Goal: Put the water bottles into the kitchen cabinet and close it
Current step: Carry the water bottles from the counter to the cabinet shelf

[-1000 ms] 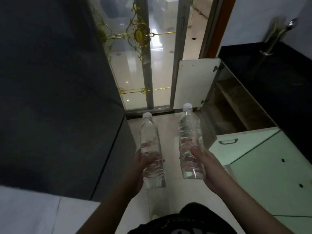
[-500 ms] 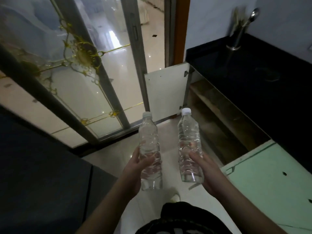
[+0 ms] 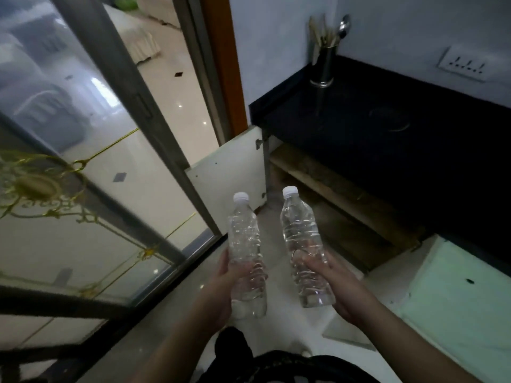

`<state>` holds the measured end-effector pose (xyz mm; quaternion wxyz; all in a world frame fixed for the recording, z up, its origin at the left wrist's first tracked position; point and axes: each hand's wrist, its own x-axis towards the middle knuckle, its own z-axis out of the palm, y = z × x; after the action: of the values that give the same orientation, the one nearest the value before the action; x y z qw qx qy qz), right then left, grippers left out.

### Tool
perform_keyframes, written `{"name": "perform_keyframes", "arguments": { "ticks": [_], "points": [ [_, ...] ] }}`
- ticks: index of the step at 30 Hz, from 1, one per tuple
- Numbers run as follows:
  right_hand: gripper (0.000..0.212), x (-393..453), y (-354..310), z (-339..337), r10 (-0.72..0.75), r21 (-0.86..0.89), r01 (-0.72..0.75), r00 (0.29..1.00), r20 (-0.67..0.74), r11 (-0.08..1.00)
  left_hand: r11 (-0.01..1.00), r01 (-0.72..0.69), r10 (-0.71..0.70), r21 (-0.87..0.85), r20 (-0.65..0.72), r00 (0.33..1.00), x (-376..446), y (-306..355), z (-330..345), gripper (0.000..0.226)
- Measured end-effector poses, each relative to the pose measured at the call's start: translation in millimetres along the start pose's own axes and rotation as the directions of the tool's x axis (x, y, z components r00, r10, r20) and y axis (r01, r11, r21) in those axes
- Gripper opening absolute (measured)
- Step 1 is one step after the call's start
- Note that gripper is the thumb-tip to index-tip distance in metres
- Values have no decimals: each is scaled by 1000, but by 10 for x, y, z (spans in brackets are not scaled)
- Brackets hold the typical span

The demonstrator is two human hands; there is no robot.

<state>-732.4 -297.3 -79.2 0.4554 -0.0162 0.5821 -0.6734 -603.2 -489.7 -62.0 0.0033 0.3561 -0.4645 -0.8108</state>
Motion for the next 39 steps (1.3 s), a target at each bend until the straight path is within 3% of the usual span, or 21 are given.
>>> {"name": "perform_keyframes", "arguments": {
  "ticks": [4,8,11,16,19,23,30,34,39],
  "points": [
    [58,403,33,229,-4,53,10,993,-118,999,993,22,-33,117,95,995,573,363,-222,55],
    [40,776,16,537,4,189,41,973,-233,981,952,20,-90,306,216,972,1119,730,-451,40],
    [45,962,-33,763,-18,211,86,952,-304,974,921,58,-173,386,271,947,1423,990,-565,33],
    [76,1198,-9,966,-56,199,175,868,-493,964,885,189,-332,425,292,897,1951,1137,-500,57],
    [70,1285,13,925,-57,187,181,849,-525,966,858,224,-392,462,307,867,2175,1142,-380,50],
    [58,1459,1,771,-45,158,166,816,-576,973,821,253,-453,512,314,835,2459,1143,-199,66],
    [61,2110,89,292,47,106,18,814,-579,994,720,120,-444,683,321,836,3093,1071,47,61],
    [75,2571,95,8,33,5,-38,810,-585,999,713,94,-432,695,330,840,3668,996,105,55],
    [73,3114,146,-130,-12,-47,-21,789,-615,999,710,-4,-395,704,403,825,4394,767,76,60]
  ]
}}
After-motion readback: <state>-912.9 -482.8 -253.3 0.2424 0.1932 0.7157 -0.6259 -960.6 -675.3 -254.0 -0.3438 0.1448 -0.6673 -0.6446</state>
